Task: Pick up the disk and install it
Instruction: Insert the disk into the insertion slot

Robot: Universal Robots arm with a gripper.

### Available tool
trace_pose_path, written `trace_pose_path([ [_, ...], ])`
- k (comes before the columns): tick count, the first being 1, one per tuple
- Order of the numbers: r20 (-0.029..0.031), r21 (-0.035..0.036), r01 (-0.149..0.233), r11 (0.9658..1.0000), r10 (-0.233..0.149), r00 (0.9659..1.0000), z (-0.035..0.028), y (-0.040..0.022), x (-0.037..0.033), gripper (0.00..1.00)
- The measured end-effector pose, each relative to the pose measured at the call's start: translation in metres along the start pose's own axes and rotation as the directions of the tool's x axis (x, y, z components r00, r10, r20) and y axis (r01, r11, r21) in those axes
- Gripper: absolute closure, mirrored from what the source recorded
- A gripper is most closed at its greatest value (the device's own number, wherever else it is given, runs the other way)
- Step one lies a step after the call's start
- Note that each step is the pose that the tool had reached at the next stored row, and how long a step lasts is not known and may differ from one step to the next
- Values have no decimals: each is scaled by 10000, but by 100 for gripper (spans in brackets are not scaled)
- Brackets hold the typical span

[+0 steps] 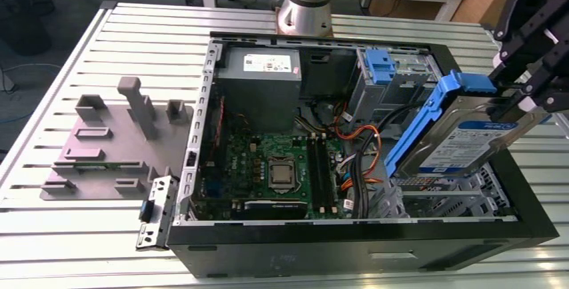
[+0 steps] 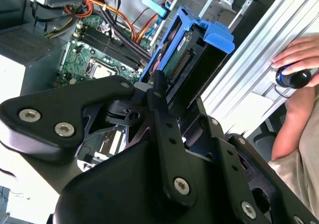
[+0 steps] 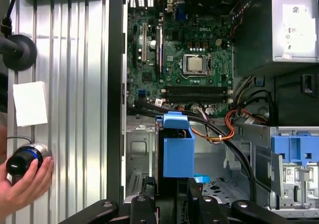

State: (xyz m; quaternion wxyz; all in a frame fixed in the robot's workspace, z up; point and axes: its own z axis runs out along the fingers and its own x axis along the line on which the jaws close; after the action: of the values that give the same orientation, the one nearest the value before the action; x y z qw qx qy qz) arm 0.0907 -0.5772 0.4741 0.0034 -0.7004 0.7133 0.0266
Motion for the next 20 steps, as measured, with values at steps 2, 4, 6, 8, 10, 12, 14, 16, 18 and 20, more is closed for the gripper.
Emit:
trace_pose_path([
  [2, -1, 0, -1, 10000, 1, 10000, 0, -3, 0, 65],
  [4, 1, 1, -1, 10000, 1, 10000, 0, -4, 0, 65],
  [6, 33, 31, 4, 10000, -4, 10000, 4, -5, 1, 65],
  [8, 75, 97, 8, 10000, -9, 10000, 12, -6, 2, 65],
  [10, 85, 108, 10, 9999, -11, 10000, 15, -6, 2, 65],
  [12, 88, 108, 9, 9999, -10, 10000, 22, -10, 3, 65],
  [14, 89, 109, 9, 9999, -10, 10000, 29, -25, 3, 65],
  [16, 87, 109, 9, 9999, -10, 10000, 36, -53, 3, 65],
  [18, 88, 108, 10, 9999, -11, 10000, 39, -88, 2, 65],
  [20, 89, 108, 10, 9999, -11, 10000, 41, -117, 1, 65],
])
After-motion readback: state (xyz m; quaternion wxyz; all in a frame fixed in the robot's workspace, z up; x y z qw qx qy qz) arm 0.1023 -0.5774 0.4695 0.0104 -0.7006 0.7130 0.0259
